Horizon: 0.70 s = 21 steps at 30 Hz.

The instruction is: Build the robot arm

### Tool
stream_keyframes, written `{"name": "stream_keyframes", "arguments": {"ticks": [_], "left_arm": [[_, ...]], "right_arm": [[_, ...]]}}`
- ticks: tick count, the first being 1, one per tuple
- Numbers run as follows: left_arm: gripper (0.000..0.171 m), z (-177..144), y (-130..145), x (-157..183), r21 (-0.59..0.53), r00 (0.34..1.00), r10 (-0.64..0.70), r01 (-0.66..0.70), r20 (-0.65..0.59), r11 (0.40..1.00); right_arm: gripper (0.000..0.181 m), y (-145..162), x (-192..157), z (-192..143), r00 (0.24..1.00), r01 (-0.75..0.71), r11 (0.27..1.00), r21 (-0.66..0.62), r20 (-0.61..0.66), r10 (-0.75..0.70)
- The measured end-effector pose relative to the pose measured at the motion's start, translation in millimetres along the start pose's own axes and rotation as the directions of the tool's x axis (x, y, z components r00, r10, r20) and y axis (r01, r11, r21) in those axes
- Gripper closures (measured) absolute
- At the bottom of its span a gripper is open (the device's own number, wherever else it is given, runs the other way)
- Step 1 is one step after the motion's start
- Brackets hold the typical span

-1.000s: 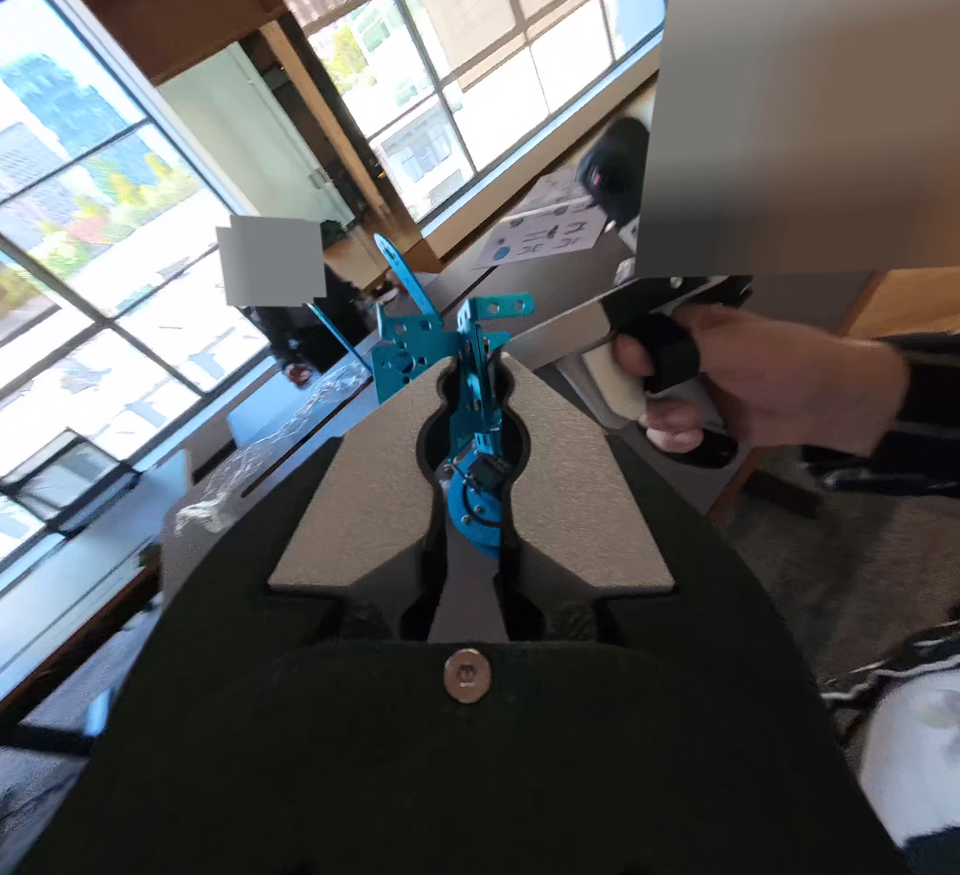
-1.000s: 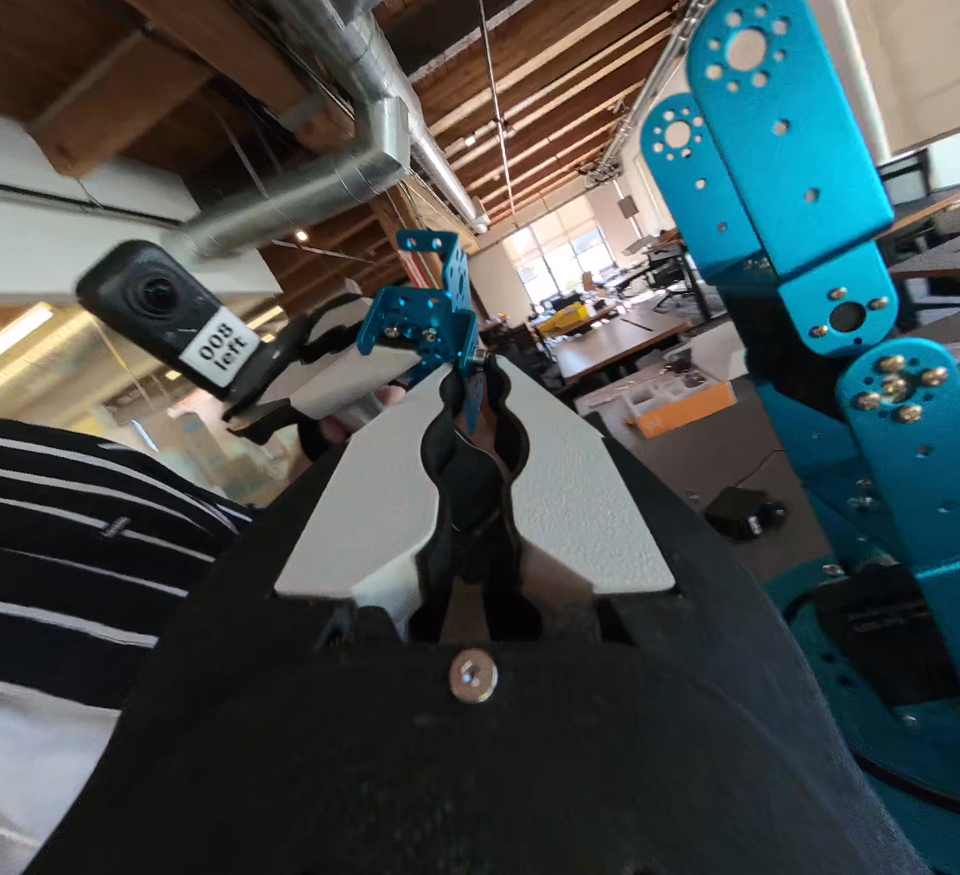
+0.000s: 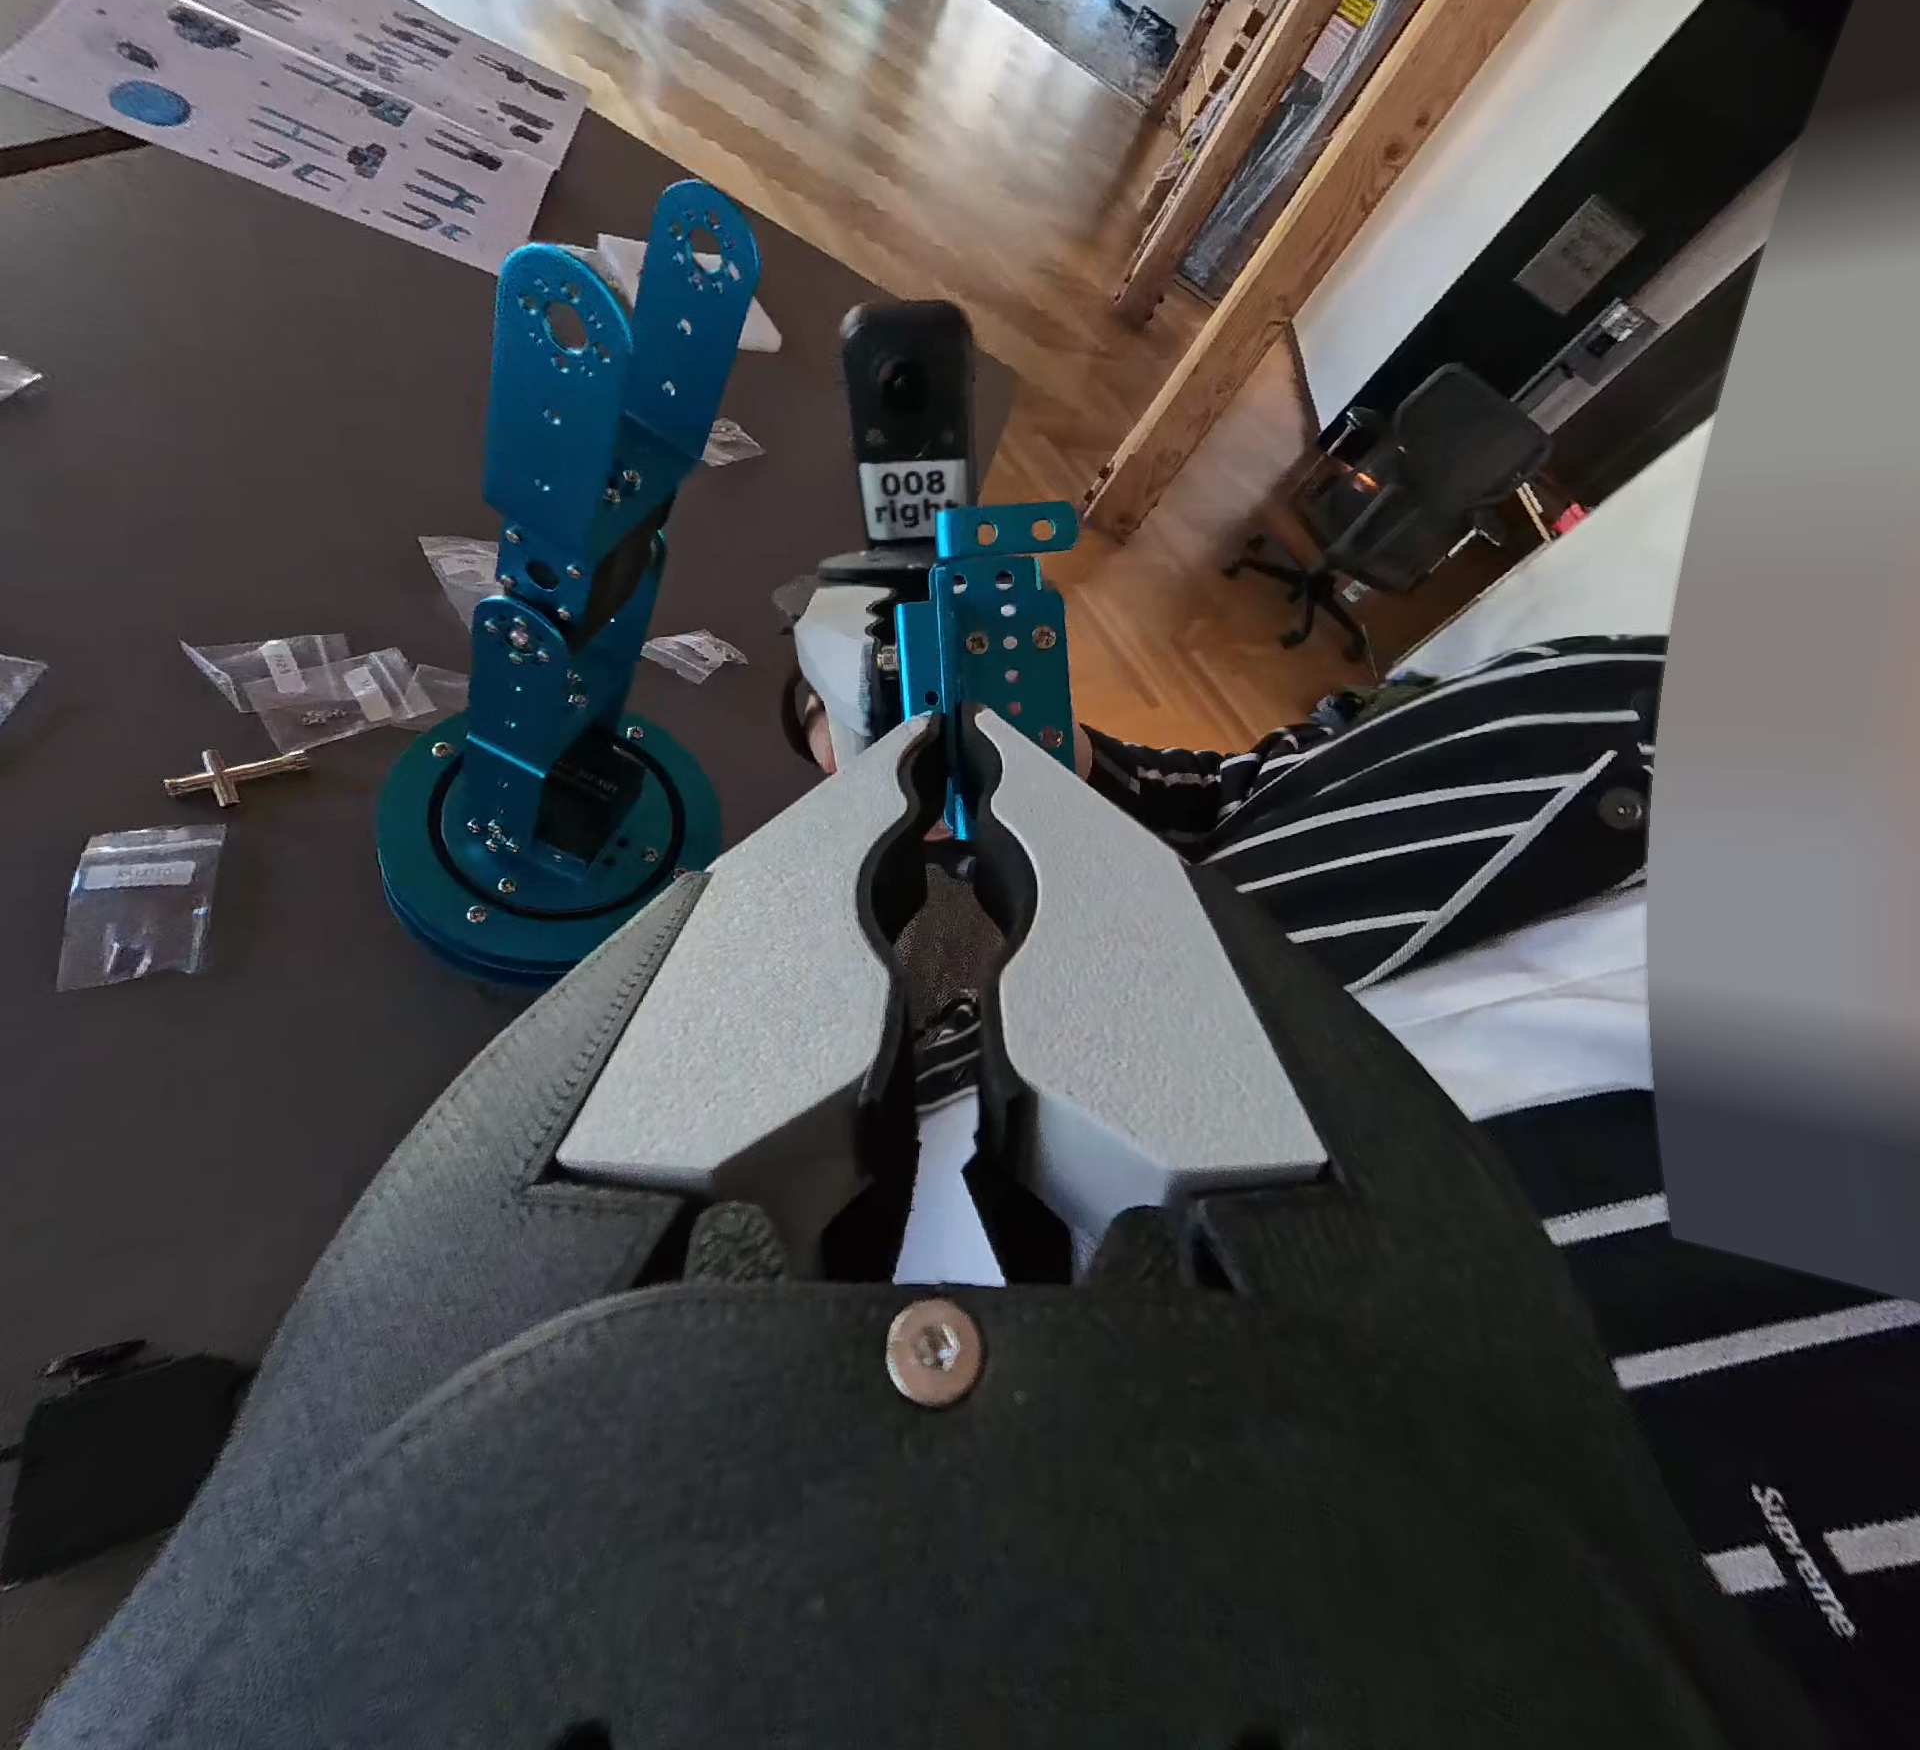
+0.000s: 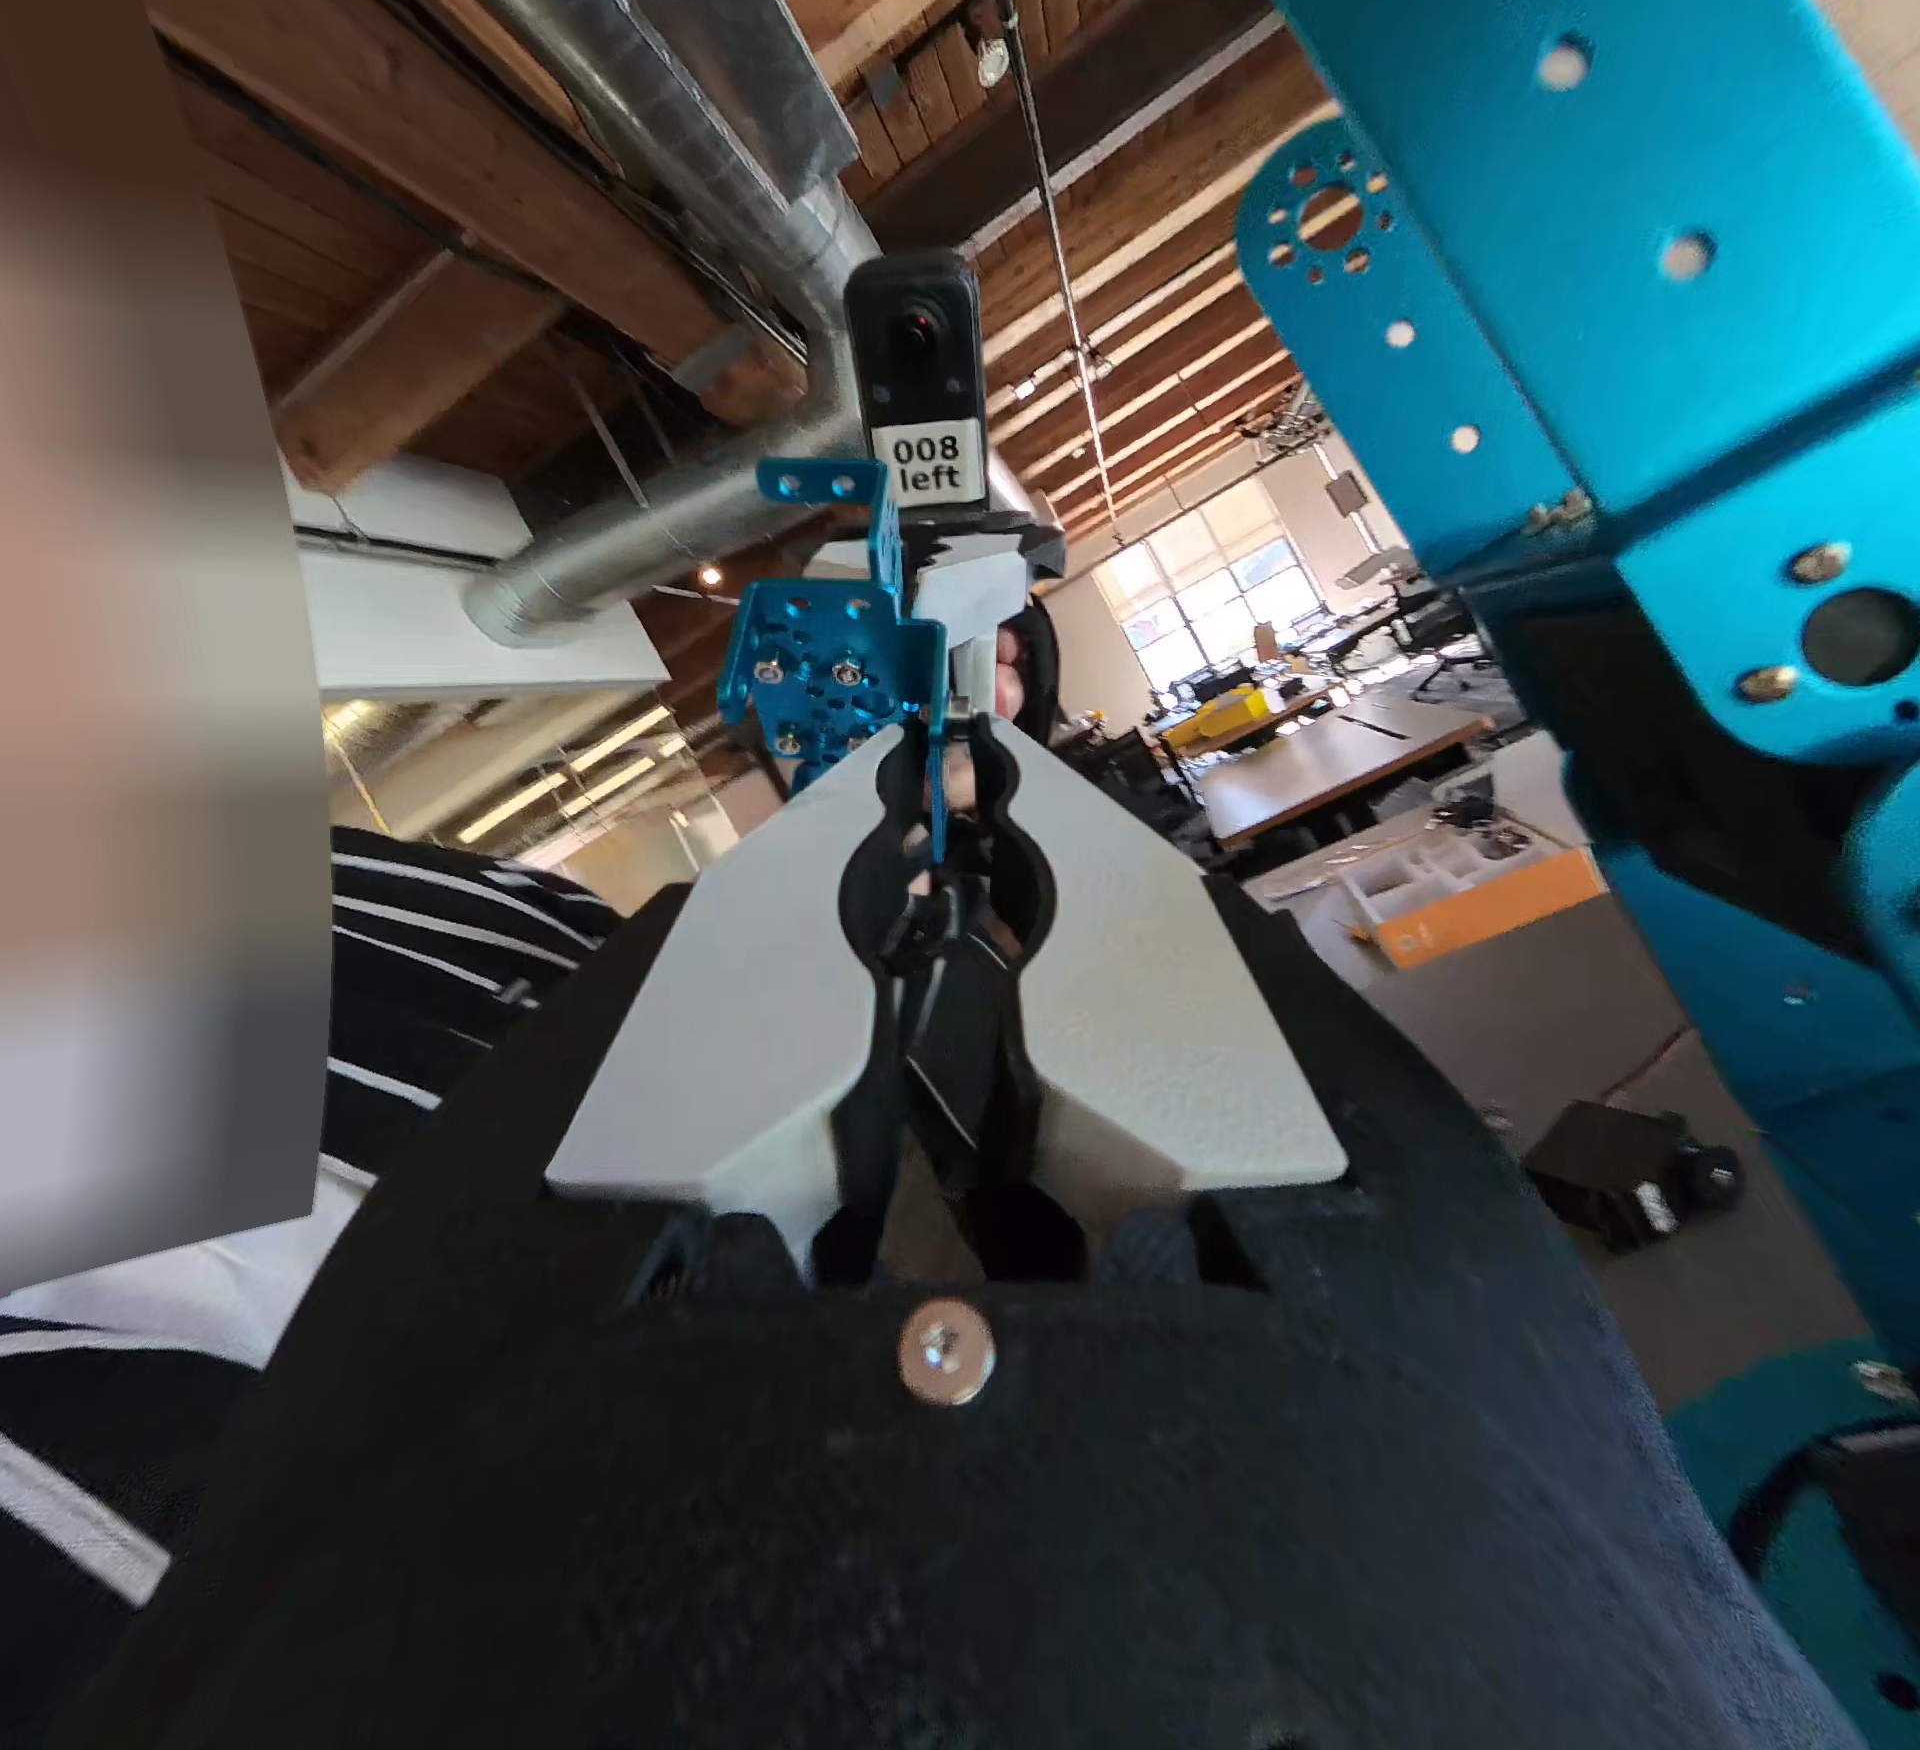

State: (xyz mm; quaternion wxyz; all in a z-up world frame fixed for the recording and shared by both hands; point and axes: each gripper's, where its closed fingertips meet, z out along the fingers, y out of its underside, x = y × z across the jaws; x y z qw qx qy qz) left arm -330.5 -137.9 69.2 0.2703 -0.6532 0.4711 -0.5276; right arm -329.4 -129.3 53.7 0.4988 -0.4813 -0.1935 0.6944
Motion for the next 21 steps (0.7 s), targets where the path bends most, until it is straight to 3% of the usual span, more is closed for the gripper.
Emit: {"name": "stream_keyframes", "arguments": {"ticks": [4, 10, 17, 21], "left_arm": [[0.171, 8.3, -3.5, -4.8, 0.034, 0.996, -0.035, 0.032, 0.08, 0.999], [0.171, 5.8, -19.0, -6.5, 0.169, 0.953, -0.141, 0.098, 0.267, 0.981], [0.171, 2.1, -54.6, 5.8, 0.185, 0.826, -0.158, 0.066, 0.542, 0.98], [0.171, 1.9, -70.3, -7.1, 0.177, 0.745, -0.203, 0.115, 0.636, 0.977]], "right_arm": [[0.153, -0.4, 2.8, -21.2, 0.993, 0.102, 0.99, -0.097, -0.049, -0.108], [0.15, -12.4, 6.4, -82.0, 0.986, 0.132, 0.958, -0.253, -0.066, -0.153], [0.15, -45.8, 13.1, -127.9, 0.995, 0.083, 0.961, -0.265, -0.03, -0.094], [0.15, -51.1, 13.3, -139.7, 0.998, 0.065, 0.955, -0.291, 0.004, -0.067]]}}
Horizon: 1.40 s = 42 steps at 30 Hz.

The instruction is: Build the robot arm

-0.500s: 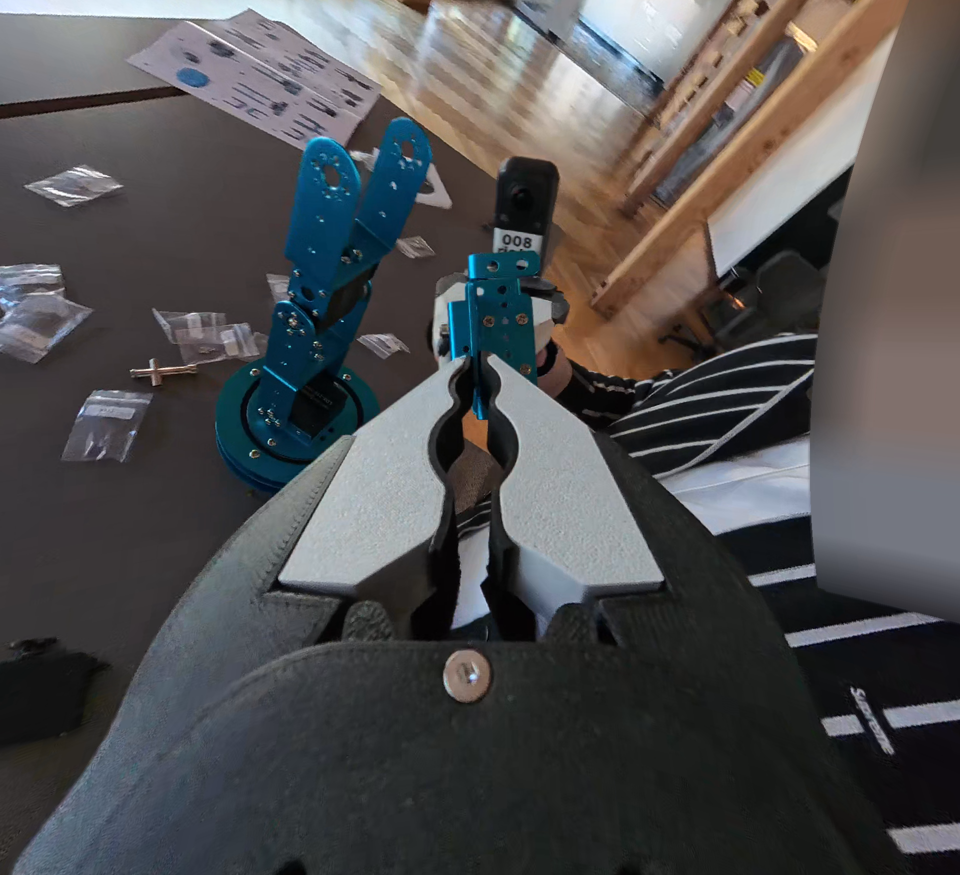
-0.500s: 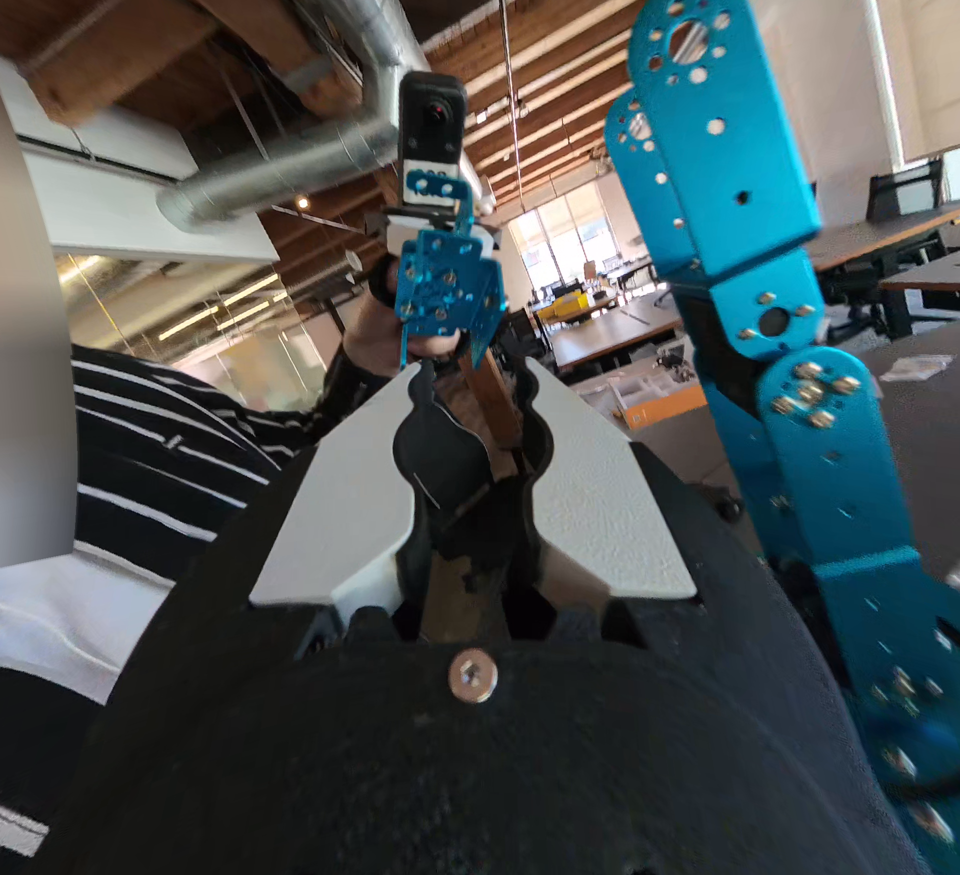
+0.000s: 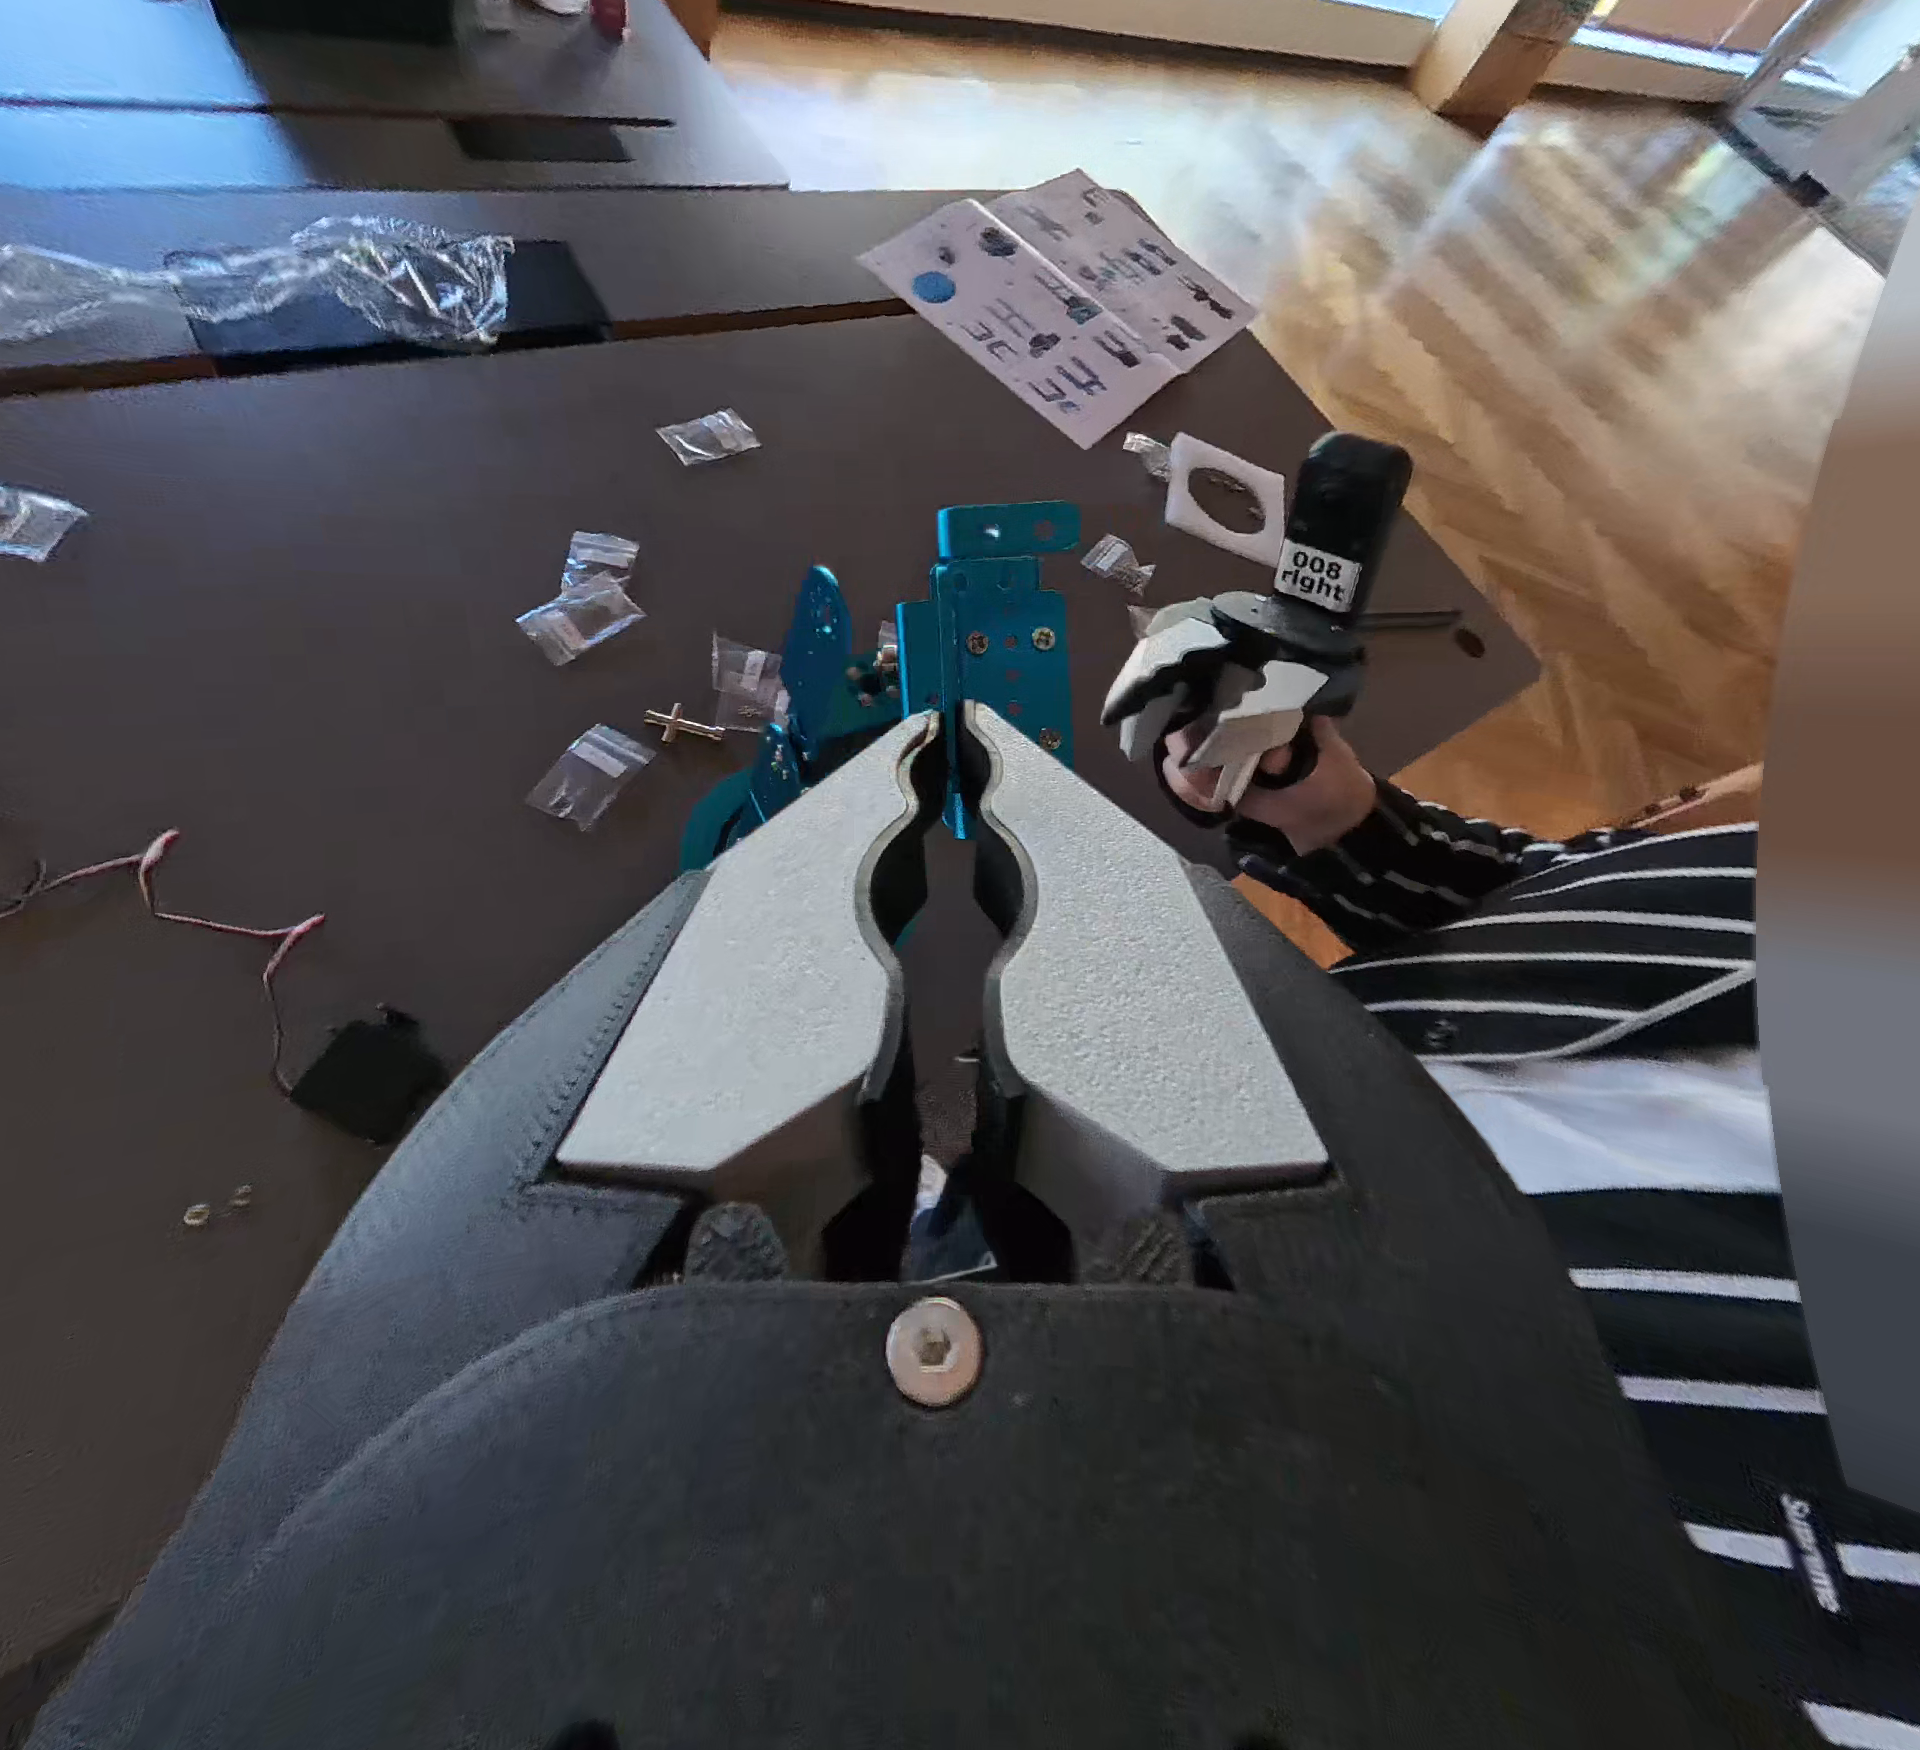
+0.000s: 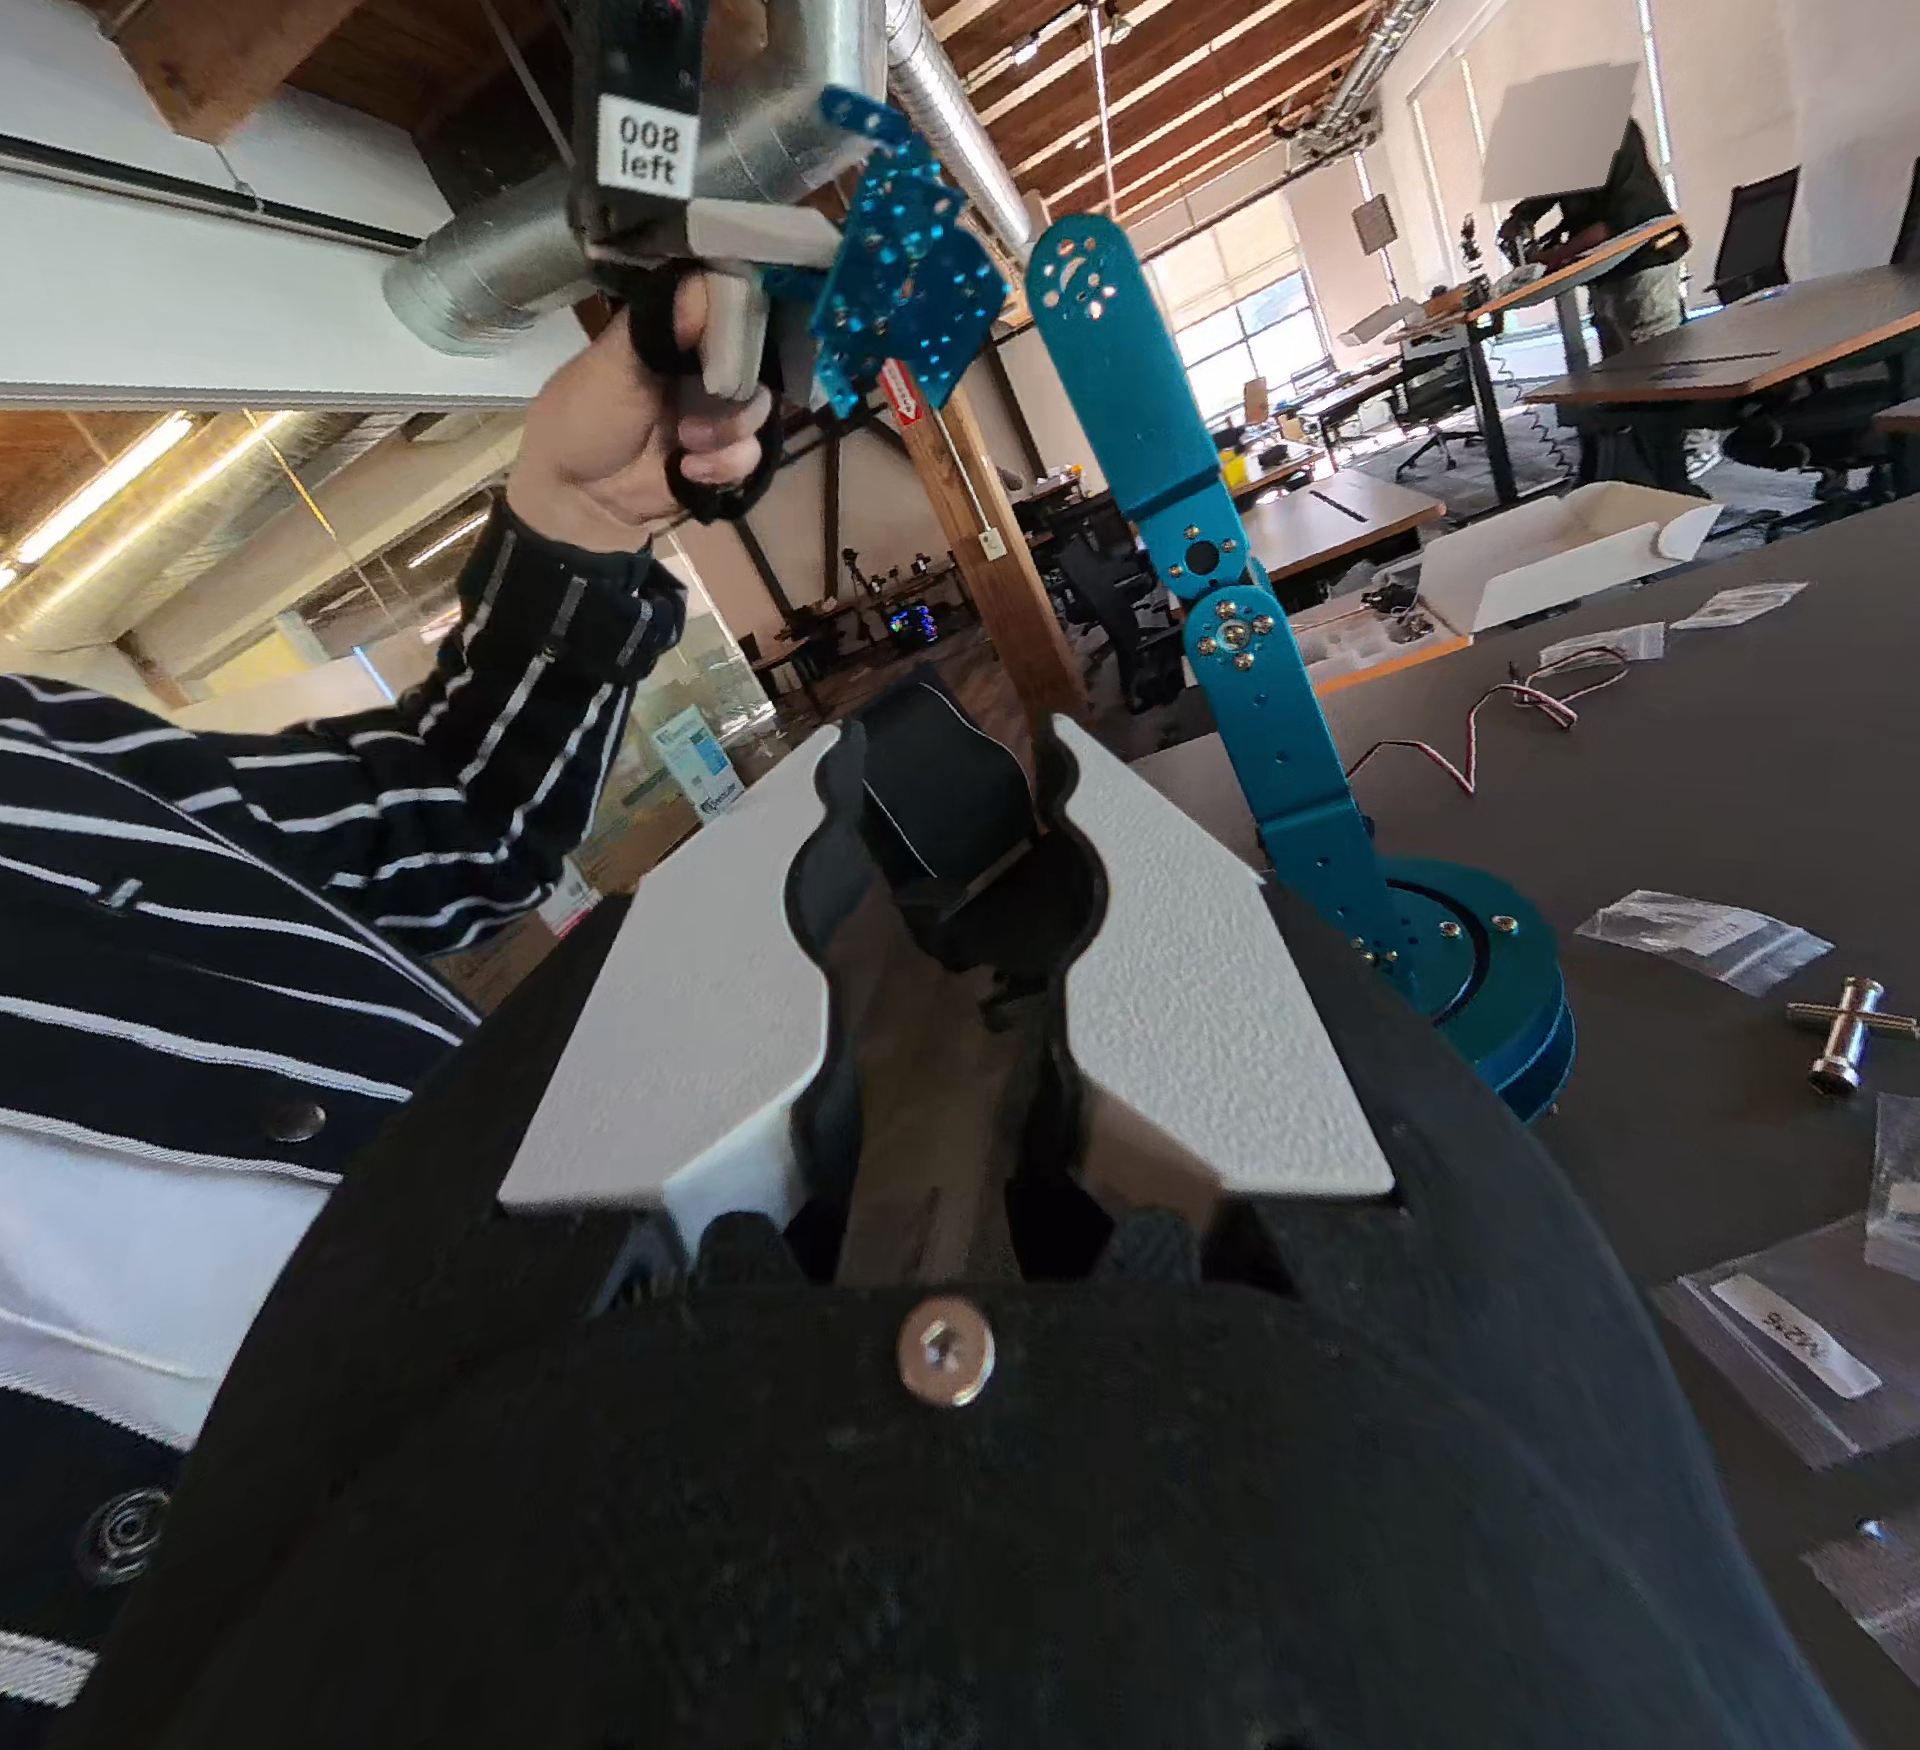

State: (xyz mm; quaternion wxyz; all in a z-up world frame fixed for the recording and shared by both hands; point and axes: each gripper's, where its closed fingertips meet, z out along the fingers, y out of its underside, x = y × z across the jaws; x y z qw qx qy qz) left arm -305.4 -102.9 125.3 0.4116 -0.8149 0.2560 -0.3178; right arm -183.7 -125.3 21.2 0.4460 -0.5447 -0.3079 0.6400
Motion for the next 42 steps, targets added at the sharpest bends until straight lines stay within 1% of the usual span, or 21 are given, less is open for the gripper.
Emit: {"name": "stream_keyframes", "arguments": {"ticks": [3, 5, 9, 15, 19, 21, 23, 25, 28, 30, 32, 35, 37, 39, 41, 42], "left_arm": [[0.171, 8.5, -7.0, 0.0, -0.027, 0.995, -0.096, 0.095, -0.017, 0.995], [0.171, 10.6, -10.6, 2.1, -0.032, 0.991, -0.135, 0.135, -0.023, 0.99], [0.171, 11.8, -10.7, 5.0, -0.034, 0.988, -0.156, 0.156, 0.005, 0.987], [0.171, 13.4, -10.2, 5.6, -0.027, 0.985, -0.168, 0.169, 0.033, 0.985], [0.171, 11.2, -16.5, 5.6, -0.015, 0.991, -0.124, 0.125, 0.046, 0.992], [0.171, 10.4, -20.2, 6.7, 0.005, 0.994, -0.102, 0.101, 0.039, 0.995], [0.171, 10.5, -21.1, 9.0, 0.024, 0.996, -0.09, 0.09, 0.02, 0.996], [0.171, 11.0, -20.2, 10.4, 0.03, 0.996, -0.088, 0.088, 0.006, 0.996], [0.171, 14.8, -18.9, 6.6, 0.003, 0.992, -0.125, 0.125, 0.003, 0.992], [0.171, 16.9, -20.3, 7.1, -0.03, 0.983, -0.184, 0.183, -0.023, 0.983], [0.171, 16.6, -21.3, 7.8, -0.075, 0.97, -0.243, 0.24, -0.032, 0.968], [0.171, 17.2, -23.6, 5.9, -0.129, 0.956, -0.294, 0.292, 0.003, 0.948], [0.171, 20.8, -20.4, 2.0, -0.167, 0.957, -0.285, 0.291, 0.057, 0.942], [0.171, 23.8, -17.7, -2.9, -0.192, 0.96, -0.257, 0.274, 0.11, 0.942], [0.171, 26.0, -20.1, -4.8, -0.181, 0.96, -0.251, 0.271, 0.126, 0.946], [0.171, 27.1, -21.2, -4.6, -0.176, 0.959, -0.254, 0.273, 0.125, 0.946]], "right_arm": [[0.15, -2.2, 0.5, -6.1, 1.0, -0.001, 1.0, 0.012, 0.029, 0.001], [0.15, -2.3, 2.0, -8.1, 0.999, -0.016, 1.0, 0.026, 0.052, 0.015], [0.151, 1.0, 5.4, -9.9, 0.994, -0.061, 0.998, 0.03, 0.088, 0.058], [0.151, 8.9, 17.1, -13.9, 0.994, -0.091, 0.996, 0.0, 0.066, 0.091], [0.152, 20.6, 19.2, -13.7, 0.996, -0.086, 0.993, -0.076, 0.032, 0.088], [0.152, 25.6, 21.2, -14.6, 0.998, -0.068, 0.988, -0.136, 0.003, 0.069], [0.152, 24.0, 24.7, -16.7, 0.999, -0.033, 0.982, -0.184, -0.022, 0.03], [0.152, 11.9, 30.4, -18.0, 0.998, 0.03, 0.978, -0.205, -0.043, -0.04], [0.152, -22.7, 33.7, -15.0, 0.988, 0.134, 0.974, -0.182, -0.049, -0.145], [0.152, -47.7, 30.3, -9.1, 0.983, 0.179, 0.97, -0.164, -0.011, -0.183], [0.151, -68.3, 29.3, -0.2, 0.974, 0.228, 0.957, -0.178, 0.03, -0.227], [0.151, -99.7, 31.7, 20.1, 0.95, 0.312, 0.928, -0.204, 0.093, -0.299], [0.15, -118.1, 31.5, 40.2, 0.942, 0.326, 0.921, -0.215, 0.161, -0.296], [0.149, -125.3, 31.1, 61.7, 0.926, 0.337, 0.909, -0.246, 0.261, -0.273], [0.148, -117.1, 35.3, 79.0, 0.912, 0.322, 0.89, -0.323, 0.359, -0.2], [0.148, -109.9, 41.1, 85.7, 0.906, 0.319, 0.874, -0.367, 0.389, -0.168]]}}
